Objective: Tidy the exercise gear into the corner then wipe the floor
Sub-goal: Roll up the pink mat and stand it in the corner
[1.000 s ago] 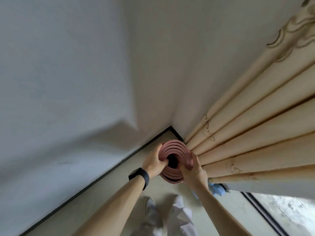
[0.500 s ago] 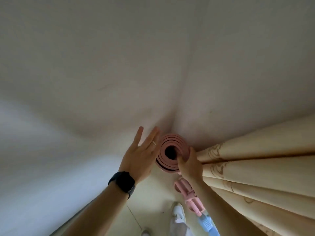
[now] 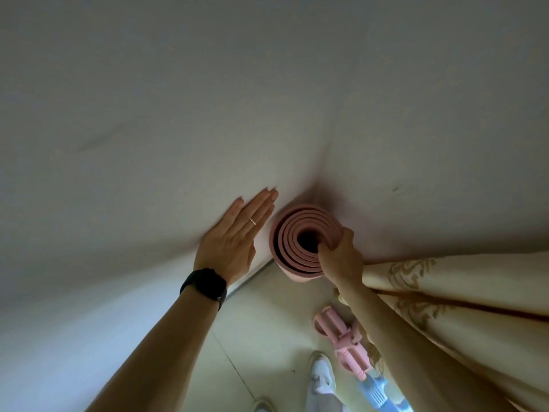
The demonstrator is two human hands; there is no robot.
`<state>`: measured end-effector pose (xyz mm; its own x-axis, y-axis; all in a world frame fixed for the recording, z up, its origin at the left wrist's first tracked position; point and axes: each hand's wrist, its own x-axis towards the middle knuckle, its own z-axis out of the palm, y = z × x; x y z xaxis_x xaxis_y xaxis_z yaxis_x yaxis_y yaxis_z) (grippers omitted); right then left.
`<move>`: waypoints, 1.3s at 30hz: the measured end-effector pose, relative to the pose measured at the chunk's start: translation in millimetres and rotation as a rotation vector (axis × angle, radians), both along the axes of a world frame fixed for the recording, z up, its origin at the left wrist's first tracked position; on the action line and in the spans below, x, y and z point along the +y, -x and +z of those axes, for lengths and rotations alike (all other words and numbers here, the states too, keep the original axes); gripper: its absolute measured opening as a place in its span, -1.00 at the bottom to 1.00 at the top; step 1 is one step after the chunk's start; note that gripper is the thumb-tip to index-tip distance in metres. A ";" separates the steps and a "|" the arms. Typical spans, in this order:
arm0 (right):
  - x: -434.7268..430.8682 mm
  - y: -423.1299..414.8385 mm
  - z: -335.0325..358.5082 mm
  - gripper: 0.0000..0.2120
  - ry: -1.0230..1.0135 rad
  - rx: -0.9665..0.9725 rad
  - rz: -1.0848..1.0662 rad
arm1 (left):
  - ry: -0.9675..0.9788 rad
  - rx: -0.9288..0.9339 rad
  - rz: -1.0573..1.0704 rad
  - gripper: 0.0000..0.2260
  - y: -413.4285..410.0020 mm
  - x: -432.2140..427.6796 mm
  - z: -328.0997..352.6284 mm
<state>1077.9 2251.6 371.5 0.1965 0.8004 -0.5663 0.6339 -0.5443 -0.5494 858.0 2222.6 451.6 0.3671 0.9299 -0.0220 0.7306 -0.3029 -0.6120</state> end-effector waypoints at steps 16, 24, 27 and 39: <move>-17.7 -10.8 -6.6 -0.17 -0.215 -0.364 0.609 | 0.023 -0.087 -0.008 -0.16 -6.5 0.6 2.4; -10.4 -27.0 44.9 -0.32 -0.272 -0.324 0.624 | 0.160 -0.306 0.029 -0.20 -10.7 -18.9 31.0; -28.4 -35.3 98.4 -0.43 -0.350 -0.272 0.649 | 0.211 -0.490 0.141 -0.20 -21.3 -38.0 63.6; -177.8 -47.8 394.7 -0.65 -0.771 -0.183 0.572 | 0.136 -1.049 0.484 -0.44 -26.0 -155.1 276.3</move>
<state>1125.7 2073.8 766.2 -0.3043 0.9402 0.1530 0.8014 0.3395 -0.4925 884.0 2067.5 727.9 -0.1285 0.9913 -0.0287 0.9165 0.1298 0.3784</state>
